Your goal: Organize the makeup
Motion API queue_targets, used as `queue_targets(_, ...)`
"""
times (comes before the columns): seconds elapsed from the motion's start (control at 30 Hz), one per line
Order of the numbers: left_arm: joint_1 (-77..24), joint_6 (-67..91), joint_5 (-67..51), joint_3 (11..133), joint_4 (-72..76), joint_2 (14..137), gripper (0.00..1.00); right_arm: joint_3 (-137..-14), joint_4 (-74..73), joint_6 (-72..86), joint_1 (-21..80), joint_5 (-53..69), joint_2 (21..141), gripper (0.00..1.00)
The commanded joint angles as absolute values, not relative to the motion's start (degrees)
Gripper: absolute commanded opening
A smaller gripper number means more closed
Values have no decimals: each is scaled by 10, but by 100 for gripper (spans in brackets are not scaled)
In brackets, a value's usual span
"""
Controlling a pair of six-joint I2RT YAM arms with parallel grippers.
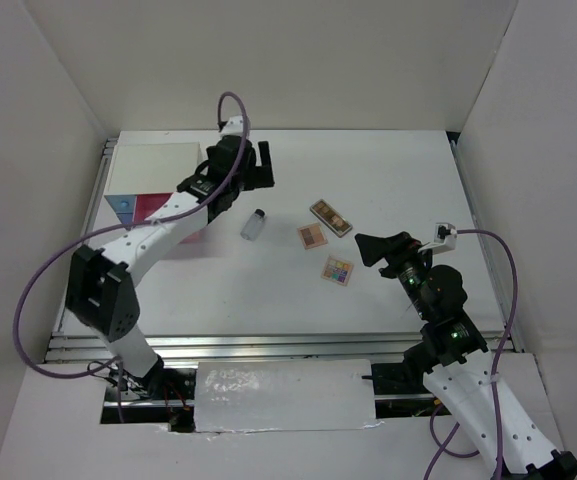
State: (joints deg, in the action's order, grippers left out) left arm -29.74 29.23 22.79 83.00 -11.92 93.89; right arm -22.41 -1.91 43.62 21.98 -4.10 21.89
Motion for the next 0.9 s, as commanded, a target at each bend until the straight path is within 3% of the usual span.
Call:
queue_targets(0.0, -287, 205, 120, 870, -127, 1018, 99, -220, -2, 429, 221, -40, 221, 100)
queue_targets(0.1, -287, 192, 104, 925, -164, 1111, 100, -220, 14, 428, 221, -37, 224, 100)
queue_targets(0.3, -287, 208, 127, 940, -182, 1183, 99, -219, 15, 428, 221, -38, 222, 100)
queue_targets(0.43, -287, 230, 139, 899, -170, 1187, 97, -220, 16, 427, 221, -34, 226, 100)
queue_targets(0.57, -287, 249, 139, 851, -159, 1172, 83, -220, 18, 427, 221, -31, 229, 100)
queue_targets(0.73, -287, 265, 138, 781, -148, 1151, 83, -220, 18, 428, 221, -29, 228, 100)
queue_targets(0.8, -287, 268, 132, 770, -149, 1148, 63, -219, 20, 428, 221, -26, 228, 100)
queue_targets(0.87, -293, 274, 121, 755, -145, 1116, 23, -219, 21, 428, 221, -27, 230, 100)
